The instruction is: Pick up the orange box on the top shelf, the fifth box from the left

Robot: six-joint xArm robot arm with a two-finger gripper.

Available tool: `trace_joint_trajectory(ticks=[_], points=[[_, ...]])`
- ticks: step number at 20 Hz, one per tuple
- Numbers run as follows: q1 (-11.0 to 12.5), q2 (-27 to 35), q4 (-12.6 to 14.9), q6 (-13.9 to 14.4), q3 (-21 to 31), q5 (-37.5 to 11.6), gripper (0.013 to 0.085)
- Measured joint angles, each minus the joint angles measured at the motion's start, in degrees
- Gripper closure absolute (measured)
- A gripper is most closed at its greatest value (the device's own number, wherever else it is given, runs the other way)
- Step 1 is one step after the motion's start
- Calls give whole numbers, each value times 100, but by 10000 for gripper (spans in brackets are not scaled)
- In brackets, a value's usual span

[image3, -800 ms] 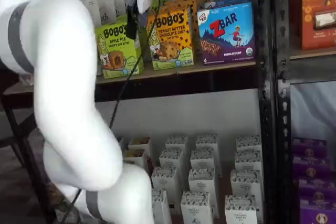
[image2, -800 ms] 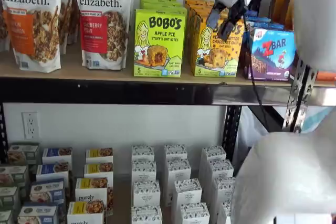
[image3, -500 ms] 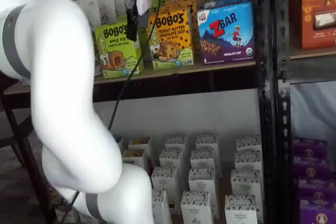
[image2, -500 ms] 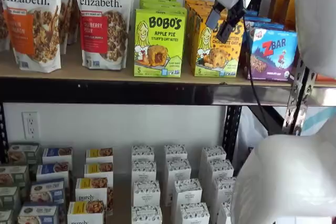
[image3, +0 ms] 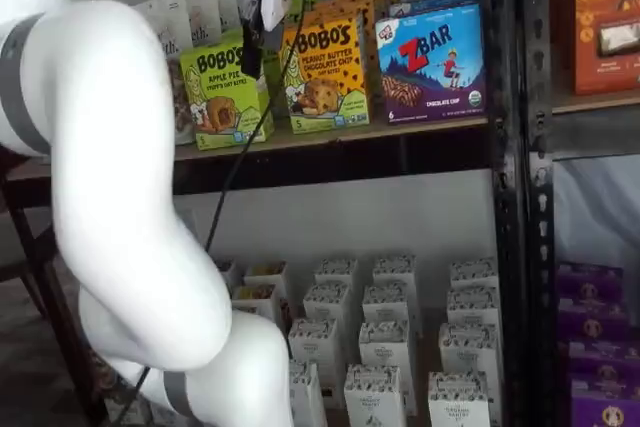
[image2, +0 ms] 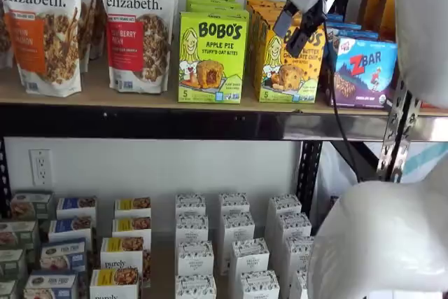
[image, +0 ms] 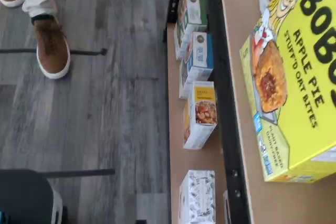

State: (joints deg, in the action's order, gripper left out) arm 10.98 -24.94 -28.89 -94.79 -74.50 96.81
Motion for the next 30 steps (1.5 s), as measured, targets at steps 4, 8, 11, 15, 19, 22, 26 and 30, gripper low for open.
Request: trace_joint_trajectory(ticks=[4,8,11,15,19,22,26,30], points=[[141,79,-200,-78,-81,-29,130],[270,189,-378,-138,-209,-38,130],[394,323,-565,-173,-378,83,130],[515,423,-713,-218,-511,108,130],[557,424,-794,-256,-478,-131,130],[538,399,-826,-276,-390,-429,130],[438,294,-886,-298,-125,-1119,130],[350,319,-834,-322,-39,-1532,130]])
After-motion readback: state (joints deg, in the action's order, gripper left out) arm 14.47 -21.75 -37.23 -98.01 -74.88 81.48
